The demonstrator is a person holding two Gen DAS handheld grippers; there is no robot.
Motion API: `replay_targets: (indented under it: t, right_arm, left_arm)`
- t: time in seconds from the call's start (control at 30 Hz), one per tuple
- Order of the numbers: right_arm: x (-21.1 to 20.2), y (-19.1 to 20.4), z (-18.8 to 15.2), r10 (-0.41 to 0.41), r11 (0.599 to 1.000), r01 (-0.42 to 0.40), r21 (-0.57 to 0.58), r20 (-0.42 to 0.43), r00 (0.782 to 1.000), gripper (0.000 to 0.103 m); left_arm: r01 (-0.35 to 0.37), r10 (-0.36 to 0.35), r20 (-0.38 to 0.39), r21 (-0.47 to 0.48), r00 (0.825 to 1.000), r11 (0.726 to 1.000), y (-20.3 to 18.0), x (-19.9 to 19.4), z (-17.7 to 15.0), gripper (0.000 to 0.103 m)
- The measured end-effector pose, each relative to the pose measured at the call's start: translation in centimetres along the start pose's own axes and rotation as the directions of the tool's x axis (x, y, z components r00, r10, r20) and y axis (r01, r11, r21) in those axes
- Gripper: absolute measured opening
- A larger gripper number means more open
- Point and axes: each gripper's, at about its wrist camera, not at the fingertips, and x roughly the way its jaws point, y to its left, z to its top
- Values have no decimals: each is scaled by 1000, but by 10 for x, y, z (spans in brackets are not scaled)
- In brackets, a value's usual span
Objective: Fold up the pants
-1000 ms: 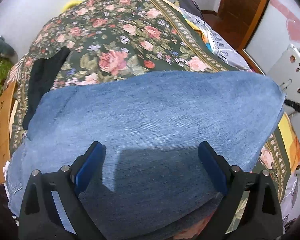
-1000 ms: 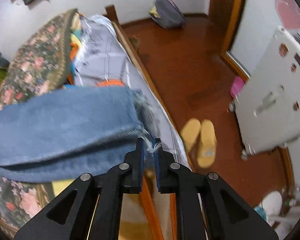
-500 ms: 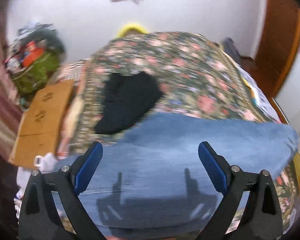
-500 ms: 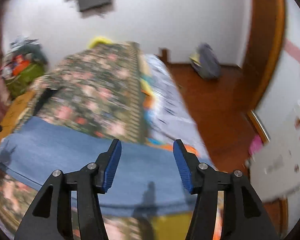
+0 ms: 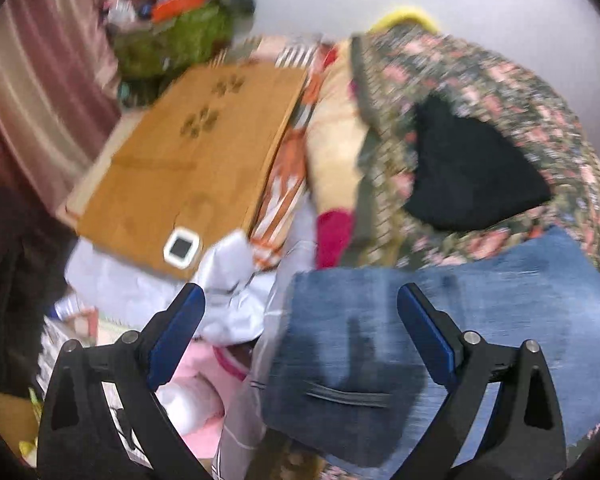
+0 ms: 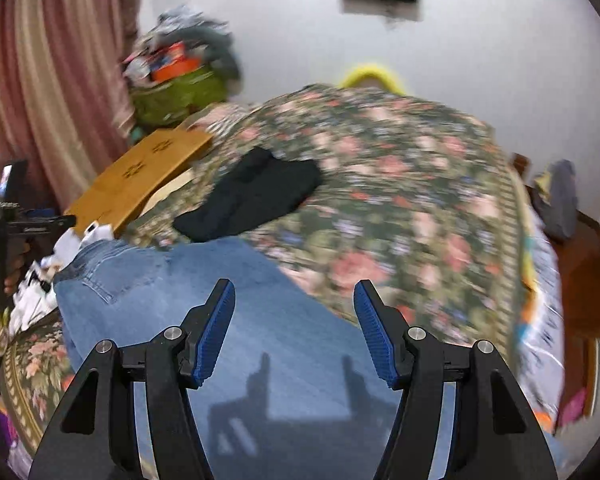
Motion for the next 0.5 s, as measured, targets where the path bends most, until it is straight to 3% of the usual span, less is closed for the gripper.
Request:
replay_targets:
  t: [0.13, 0.23, 0.33, 0.4, 0.43, 0.5]
  right_arm:
    - [46, 30, 12, 43, 996, -44, -76, -25, 999, 58]
    - [73, 45, 20, 60, 990, -67, -123, -65, 996, 58]
    - [102, 50, 30, 52, 987, -66, -144, -101, 994, 58]
    - [121, 46, 36, 45, 991, -61, -118, -134, 990, 57]
    - [129, 43, 38, 35, 993, -51, -103, -152, 988, 57]
    - [147, 40, 38, 32, 996, -50, -80, -204, 978, 53]
  left_arm:
    - [41, -47, -110, -58, 993, 997, 19, 46, -4, 97]
    - [124, -135, -169, -78, 976, 989, 18, 70, -9, 93]
    - [260, -273, -202, -89, 941, 962, 9, 83, -12, 72]
    - [377, -400, -226, -141, 888, 916, 8, 91, -13, 64]
    - [402, -428, -232, -152, 874, 903, 6, 91, -14, 52]
    - [424, -447, -229, -145, 865, 894, 2, 89, -16, 41]
